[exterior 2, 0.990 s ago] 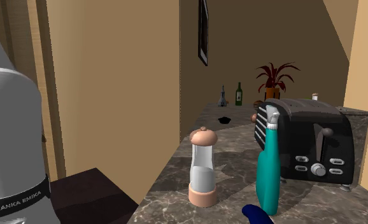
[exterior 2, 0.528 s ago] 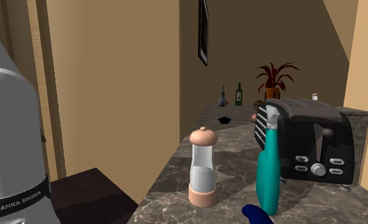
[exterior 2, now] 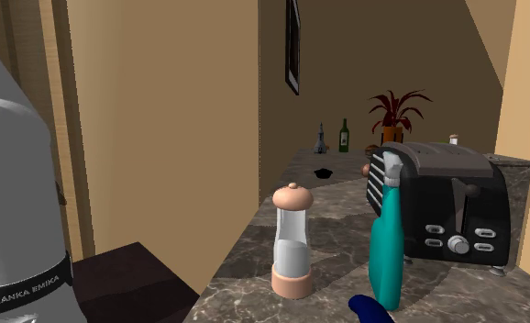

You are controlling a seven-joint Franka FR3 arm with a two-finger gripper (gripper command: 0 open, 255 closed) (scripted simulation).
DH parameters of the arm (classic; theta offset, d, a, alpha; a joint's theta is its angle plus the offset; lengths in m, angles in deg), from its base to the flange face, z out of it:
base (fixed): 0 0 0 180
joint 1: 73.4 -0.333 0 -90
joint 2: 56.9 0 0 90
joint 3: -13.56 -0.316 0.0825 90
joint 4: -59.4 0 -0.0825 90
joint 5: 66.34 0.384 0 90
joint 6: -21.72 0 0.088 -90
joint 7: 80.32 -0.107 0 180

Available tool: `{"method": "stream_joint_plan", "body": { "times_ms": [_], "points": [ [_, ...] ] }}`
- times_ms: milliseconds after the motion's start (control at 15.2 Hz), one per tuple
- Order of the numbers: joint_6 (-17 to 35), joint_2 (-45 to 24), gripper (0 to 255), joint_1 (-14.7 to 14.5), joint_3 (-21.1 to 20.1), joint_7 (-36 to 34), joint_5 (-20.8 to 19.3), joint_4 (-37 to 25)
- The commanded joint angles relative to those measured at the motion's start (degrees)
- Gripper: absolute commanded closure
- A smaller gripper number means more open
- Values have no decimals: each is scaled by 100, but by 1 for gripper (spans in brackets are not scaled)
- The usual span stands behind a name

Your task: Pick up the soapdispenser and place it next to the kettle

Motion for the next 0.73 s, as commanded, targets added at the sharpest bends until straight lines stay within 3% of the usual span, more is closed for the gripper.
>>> {"method": "stream_joint_plan", "body": {
  "times_ms": [0,660],
  "points": [
    [170,31,255,60,-20,-20,-32,189],
    [897,155,255,191,53,-100,-192,970]
  ]
}}
